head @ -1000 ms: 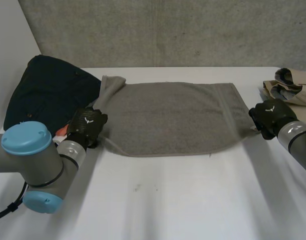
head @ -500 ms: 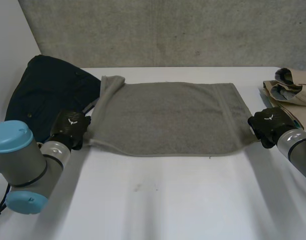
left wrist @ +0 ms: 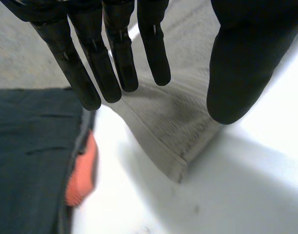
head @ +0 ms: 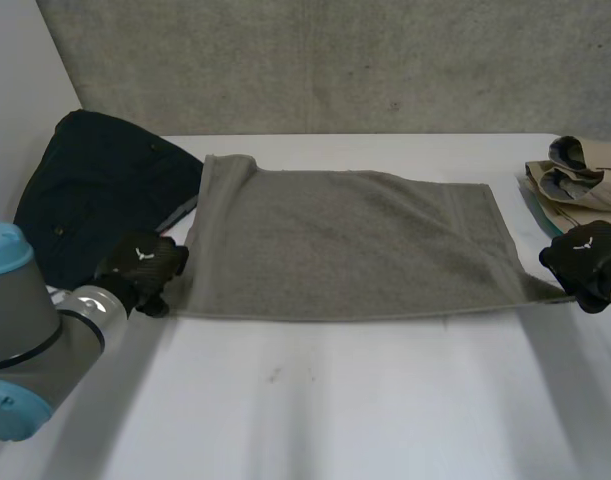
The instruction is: Fold the laundry.
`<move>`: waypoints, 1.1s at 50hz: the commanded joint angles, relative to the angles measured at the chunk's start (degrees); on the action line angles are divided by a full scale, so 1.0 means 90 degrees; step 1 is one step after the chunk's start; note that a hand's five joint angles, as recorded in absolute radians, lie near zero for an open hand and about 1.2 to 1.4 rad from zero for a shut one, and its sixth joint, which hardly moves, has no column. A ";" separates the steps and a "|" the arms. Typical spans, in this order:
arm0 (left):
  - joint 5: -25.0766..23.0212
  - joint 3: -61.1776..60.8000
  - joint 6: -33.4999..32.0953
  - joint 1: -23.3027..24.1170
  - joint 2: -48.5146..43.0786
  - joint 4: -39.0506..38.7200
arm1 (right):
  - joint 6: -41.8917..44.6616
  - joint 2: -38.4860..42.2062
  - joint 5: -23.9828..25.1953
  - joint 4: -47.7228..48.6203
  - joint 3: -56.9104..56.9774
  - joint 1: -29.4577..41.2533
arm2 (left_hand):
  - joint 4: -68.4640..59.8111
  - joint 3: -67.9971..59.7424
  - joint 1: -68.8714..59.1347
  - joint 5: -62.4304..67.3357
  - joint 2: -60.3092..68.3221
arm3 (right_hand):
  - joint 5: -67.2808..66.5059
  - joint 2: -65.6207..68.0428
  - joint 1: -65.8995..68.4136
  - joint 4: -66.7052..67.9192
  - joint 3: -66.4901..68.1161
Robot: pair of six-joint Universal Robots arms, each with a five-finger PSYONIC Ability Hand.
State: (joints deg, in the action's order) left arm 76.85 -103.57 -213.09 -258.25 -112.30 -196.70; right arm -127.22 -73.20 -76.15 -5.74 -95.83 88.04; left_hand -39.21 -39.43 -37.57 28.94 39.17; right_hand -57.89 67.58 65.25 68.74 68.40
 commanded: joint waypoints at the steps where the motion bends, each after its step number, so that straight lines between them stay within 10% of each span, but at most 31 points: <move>1: -0.0004 0.0082 -0.0005 0.0022 -0.0335 0.0049 | -0.0297 0.0145 0.0034 0.0306 -0.0085 0.0003 | -0.0255 -0.0230 -0.0437 0.0285 0.0259 | -0.1346 0.1380 0.1639 0.1251 0.1289; 48: 0.0026 0.1459 0.0043 0.0169 -0.1692 -0.0195 | -0.0268 0.0418 0.0024 0.0745 -0.0378 0.0042 | -0.2516 -0.2491 -0.2698 0.2545 0.2520 | -0.1346 0.1380 0.1639 0.1251 0.1289; 55: 0.0230 0.1390 -0.0015 0.0188 -0.1508 -0.0001 | -0.0268 0.0399 0.0004 0.0707 -0.0358 0.0022 | -0.4532 -0.4507 -0.4714 0.4562 0.4536 | -0.1346 0.1380 0.1639 0.1251 0.1289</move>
State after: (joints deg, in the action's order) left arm 77.30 -90.45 -212.88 -256.70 -127.39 -198.33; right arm -129.65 -69.48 -76.00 0.95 -99.23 88.37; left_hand -67.32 -66.98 -66.15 56.14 67.33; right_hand -57.88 67.58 65.25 68.74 68.39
